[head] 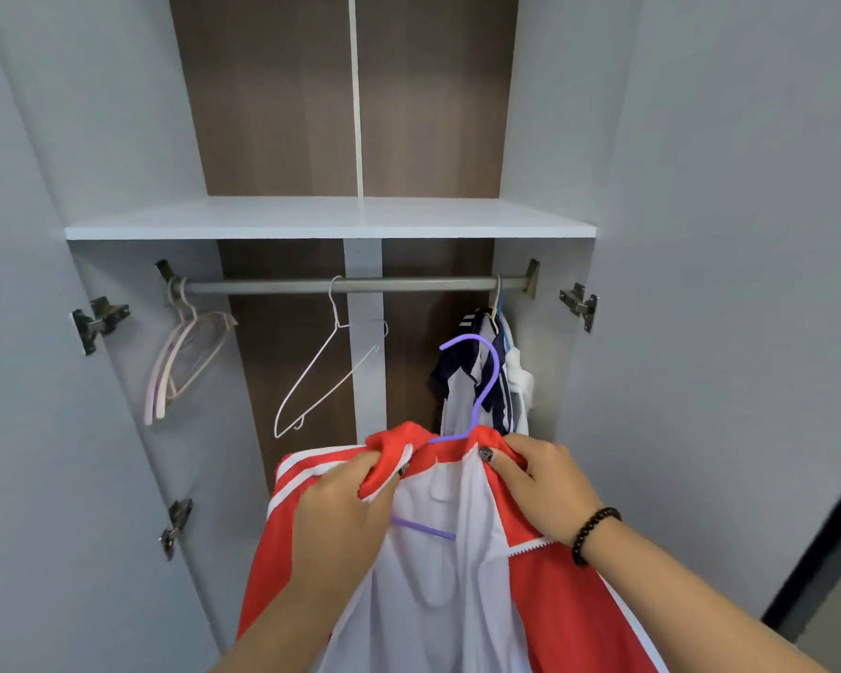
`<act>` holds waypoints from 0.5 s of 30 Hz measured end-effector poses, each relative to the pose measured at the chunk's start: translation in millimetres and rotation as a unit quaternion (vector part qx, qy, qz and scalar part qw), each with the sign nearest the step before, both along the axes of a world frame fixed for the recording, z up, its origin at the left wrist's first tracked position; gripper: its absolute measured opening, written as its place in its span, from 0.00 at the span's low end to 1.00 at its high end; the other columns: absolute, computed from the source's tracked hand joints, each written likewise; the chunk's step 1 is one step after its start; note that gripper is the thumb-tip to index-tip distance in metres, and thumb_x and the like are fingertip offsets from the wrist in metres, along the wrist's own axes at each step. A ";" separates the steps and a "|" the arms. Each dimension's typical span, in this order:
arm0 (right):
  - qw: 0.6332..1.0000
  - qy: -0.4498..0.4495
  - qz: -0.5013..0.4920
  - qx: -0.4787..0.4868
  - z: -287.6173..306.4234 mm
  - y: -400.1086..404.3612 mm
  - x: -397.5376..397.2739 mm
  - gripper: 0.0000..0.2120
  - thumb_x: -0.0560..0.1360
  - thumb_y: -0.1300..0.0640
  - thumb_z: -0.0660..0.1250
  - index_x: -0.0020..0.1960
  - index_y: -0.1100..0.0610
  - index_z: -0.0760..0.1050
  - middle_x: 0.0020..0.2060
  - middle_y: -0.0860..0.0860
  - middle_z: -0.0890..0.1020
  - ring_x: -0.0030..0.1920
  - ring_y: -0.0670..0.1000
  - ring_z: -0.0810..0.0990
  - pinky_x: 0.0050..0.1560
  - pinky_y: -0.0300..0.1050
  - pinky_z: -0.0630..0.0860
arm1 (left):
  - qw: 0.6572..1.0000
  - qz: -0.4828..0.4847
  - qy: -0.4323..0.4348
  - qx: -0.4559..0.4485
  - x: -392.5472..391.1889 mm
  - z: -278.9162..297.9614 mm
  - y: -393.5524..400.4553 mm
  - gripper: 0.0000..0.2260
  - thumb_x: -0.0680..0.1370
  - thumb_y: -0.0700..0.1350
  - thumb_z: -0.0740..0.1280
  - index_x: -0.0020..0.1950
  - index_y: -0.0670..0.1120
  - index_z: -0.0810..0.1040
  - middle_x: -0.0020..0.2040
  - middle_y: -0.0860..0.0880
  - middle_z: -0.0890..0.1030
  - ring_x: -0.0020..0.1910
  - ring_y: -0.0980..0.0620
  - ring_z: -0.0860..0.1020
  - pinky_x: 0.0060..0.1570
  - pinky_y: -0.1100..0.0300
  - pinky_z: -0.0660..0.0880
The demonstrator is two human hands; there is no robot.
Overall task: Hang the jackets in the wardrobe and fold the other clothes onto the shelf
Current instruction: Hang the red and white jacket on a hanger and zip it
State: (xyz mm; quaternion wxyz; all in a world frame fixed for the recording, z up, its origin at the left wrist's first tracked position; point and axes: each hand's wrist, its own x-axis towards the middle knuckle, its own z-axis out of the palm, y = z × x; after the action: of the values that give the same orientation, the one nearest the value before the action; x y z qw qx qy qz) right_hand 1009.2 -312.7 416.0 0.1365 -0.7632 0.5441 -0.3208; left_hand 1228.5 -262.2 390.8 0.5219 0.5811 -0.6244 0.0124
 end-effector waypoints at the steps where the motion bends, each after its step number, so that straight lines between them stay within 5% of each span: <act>1: 1.000 -0.003 -0.012 0.006 -1.4 -11.2 3.7 0.17 0.78 0.44 0.60 0.37 0.54 0.72 0.27 0.46 0.74 0.33 0.50 0.72 0.38 0.49 0.74 | 1.000 -0.007 0.004 0.007 3.3 -6.6 -8.8 0.08 0.75 0.50 0.72 0.39 0.48 0.84 0.32 0.53 0.82 0.29 0.55 0.78 0.34 0.65 0.77; 6: 0.998 0.003 -0.066 0.008 -9.7 -62.3 26.3 0.16 0.77 0.44 0.61 0.31 0.43 0.68 0.26 0.39 0.74 0.29 0.45 0.69 0.30 0.43 0.65 | 0.994 -0.071 0.056 0.056 21.1 -31.6 -62.0 0.05 0.72 0.45 0.76 0.38 0.52 0.82 0.28 0.65 0.75 0.35 0.62 0.78 0.36 0.78 0.70; 10: 0.990 -0.039 -0.136 0.027 -14.7 -100.1 44.8 0.18 0.77 0.46 0.62 0.30 0.47 0.67 0.24 0.44 0.73 0.31 0.48 0.71 0.32 0.45 0.69 | 0.986 -0.118 0.072 0.093 29.0 -44.2 -111.8 0.18 0.74 0.51 0.74 0.30 0.51 0.69 0.26 0.55 0.69 0.27 0.56 0.64 0.29 0.70 0.61; 15: 0.979 -0.032 -0.198 0.020 -16.4 -144.2 75.4 0.20 0.78 0.45 0.60 0.31 0.52 0.64 0.26 0.45 0.70 0.36 0.54 0.72 0.34 0.46 0.67 | 0.967 -0.196 0.087 0.137 36.6 -40.1 -163.5 0.13 0.76 0.52 0.70 0.41 0.43 0.81 0.34 0.46 0.81 0.35 0.43 0.77 0.42 0.49 0.78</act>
State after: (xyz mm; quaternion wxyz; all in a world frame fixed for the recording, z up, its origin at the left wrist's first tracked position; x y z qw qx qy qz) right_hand 1084.6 -456.9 399.7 0.1030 -0.6268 0.6863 -0.3543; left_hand 1265.1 -425.7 350.7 0.4814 0.5125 -0.6741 -0.2262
